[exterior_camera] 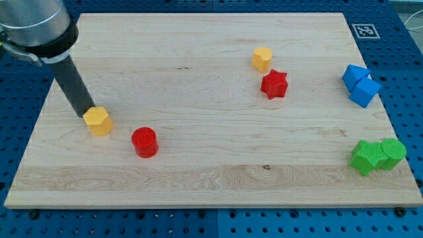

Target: Push the red circle slightly down

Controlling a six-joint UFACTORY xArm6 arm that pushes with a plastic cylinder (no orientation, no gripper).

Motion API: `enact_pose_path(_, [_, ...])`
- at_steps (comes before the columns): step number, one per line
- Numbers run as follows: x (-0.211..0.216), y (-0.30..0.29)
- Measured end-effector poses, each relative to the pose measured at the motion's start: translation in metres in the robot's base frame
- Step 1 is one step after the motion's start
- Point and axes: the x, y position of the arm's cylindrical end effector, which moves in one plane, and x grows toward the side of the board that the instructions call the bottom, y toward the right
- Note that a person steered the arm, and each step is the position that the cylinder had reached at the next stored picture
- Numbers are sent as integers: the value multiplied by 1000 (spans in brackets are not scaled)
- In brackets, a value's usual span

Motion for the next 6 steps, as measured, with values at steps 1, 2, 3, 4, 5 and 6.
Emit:
enact_pose_path(1, [5, 16])
enact_pose_path(2, [53, 34])
enact_pose_path(3, [67, 39])
enact_pose_path(4, [47, 40])
enact_pose_path(5, [36, 61])
enact_pose_path(6, [42, 102])
